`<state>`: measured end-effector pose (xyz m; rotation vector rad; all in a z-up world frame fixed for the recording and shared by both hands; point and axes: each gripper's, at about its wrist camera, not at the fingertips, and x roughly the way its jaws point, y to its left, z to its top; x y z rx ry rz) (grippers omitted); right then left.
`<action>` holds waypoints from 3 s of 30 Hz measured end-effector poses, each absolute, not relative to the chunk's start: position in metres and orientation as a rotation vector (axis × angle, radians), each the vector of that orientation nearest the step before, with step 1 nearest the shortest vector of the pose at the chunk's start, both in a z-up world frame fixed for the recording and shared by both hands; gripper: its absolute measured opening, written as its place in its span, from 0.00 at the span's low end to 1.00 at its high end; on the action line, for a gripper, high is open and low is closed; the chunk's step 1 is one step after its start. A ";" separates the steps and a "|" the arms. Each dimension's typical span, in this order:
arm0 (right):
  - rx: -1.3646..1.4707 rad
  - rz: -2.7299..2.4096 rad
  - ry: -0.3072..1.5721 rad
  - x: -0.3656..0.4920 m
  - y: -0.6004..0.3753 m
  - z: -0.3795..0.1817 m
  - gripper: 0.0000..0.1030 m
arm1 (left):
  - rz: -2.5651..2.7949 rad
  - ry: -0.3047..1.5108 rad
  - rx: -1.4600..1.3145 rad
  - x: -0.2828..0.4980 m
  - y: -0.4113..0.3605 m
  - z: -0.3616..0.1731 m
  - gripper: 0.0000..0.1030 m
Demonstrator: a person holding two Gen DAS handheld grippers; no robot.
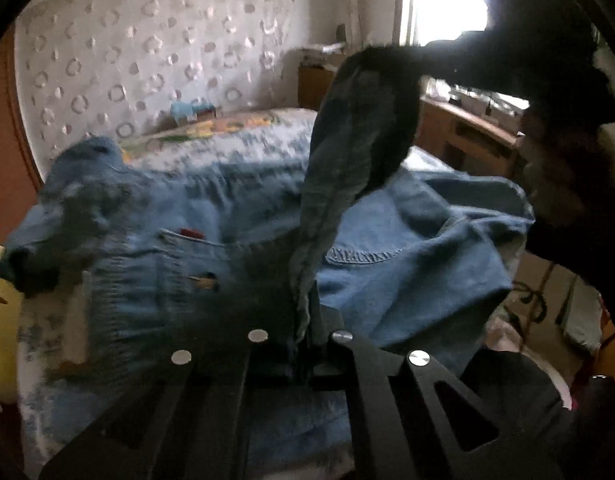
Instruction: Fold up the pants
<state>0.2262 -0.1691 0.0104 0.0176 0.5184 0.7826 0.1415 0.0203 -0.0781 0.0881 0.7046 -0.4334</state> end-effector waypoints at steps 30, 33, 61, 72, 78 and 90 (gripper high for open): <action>-0.150 0.890 0.587 0.268 0.014 0.018 0.45 | -0.148 0.708 -0.007 0.090 0.166 -0.063 0.42; -0.138 0.889 0.571 0.254 -0.007 0.018 0.45 | -0.152 0.717 -0.022 0.092 0.168 -0.067 0.42; -0.065 0.634 0.652 0.175 -0.193 -0.080 0.49 | -0.170 0.827 0.015 0.143 0.138 -0.123 0.30; -0.016 0.619 0.666 0.176 -0.209 -0.091 0.49 | -0.182 0.728 0.051 0.117 0.134 -0.094 0.19; -0.002 0.619 0.664 0.173 -0.216 -0.093 0.49 | -0.171 0.676 0.016 0.095 0.159 -0.059 0.19; -0.021 0.639 0.680 0.177 -0.209 -0.100 0.49 | -0.164 0.689 -0.005 0.095 0.147 -0.053 0.48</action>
